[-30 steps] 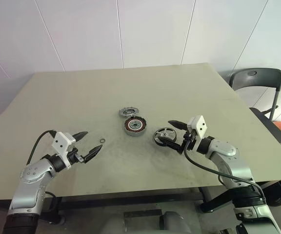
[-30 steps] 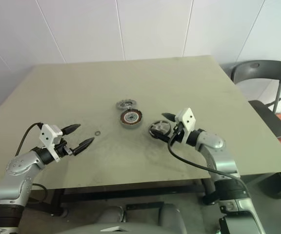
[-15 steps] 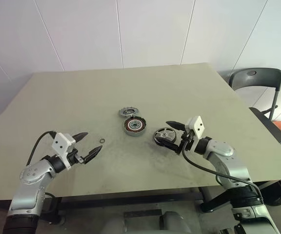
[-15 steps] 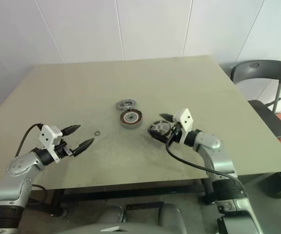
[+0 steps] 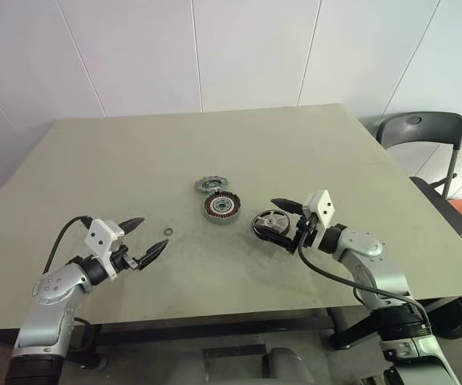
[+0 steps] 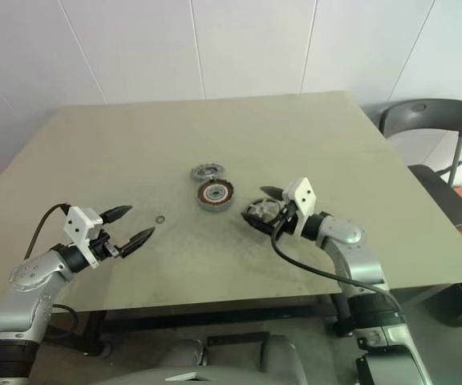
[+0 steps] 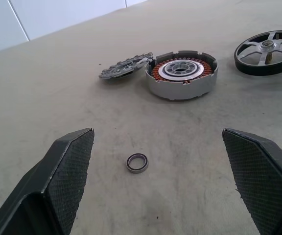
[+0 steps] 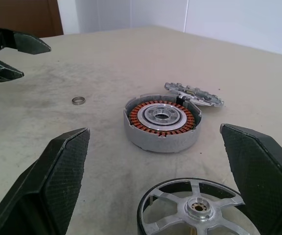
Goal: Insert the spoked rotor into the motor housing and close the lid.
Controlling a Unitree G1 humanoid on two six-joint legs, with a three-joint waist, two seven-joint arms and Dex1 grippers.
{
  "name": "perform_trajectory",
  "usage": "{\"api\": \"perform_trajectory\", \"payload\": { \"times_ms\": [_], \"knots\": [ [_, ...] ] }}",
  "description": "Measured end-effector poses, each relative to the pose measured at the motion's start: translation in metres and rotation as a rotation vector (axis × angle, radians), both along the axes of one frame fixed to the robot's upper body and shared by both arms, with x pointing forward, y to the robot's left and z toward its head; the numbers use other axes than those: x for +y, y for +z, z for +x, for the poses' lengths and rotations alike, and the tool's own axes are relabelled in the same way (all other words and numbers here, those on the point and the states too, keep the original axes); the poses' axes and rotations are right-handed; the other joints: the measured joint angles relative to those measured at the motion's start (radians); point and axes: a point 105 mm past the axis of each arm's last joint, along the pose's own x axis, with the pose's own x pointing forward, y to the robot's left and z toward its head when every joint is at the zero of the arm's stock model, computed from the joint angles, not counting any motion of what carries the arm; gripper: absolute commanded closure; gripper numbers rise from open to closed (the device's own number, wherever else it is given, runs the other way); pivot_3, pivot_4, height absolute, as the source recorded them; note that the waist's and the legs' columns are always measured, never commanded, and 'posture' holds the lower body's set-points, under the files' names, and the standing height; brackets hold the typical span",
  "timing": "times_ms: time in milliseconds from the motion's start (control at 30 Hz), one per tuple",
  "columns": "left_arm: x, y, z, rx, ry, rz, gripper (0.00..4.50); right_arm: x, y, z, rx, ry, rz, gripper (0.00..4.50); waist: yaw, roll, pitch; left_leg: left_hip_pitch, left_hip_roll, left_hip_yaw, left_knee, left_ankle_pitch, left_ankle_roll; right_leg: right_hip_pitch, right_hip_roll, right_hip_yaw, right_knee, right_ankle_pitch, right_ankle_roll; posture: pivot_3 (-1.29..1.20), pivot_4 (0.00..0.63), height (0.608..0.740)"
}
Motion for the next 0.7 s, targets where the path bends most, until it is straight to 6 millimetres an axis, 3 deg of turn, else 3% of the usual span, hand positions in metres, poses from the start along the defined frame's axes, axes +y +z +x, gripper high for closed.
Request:
{"api": "perform_trajectory", "payload": {
  "times_ms": [400, 700],
  "knots": [
    [0.0, 0.0, 0.0, 0.0, 0.003, 0.001, 0.05, 0.008, 0.007, 0.007, -0.022, 0.015, -0.052, 0.0, 0.0, 0.0, 0.0, 0.0, 0.0, 0.0, 0.0, 0.0, 0.0, 0.0, 0.0, 0.0, 0.0, 0.0, 0.0, 0.0, 0.0, 0.74],
    [-0.005, -0.002, -0.008, 0.0, 0.0, -0.008, 0.05, 0.043, 0.015, 0.022, -0.013, 0.115, -0.294, 0.0, -0.001, 0.0, 0.0, 0.0, 0.0, 0.0, 0.0, 0.0, 0.0, -0.001, 0.0, 0.0, 0.001, 0.0, 0.0, 0.0, 0.0, 0.74]
  ]
}}
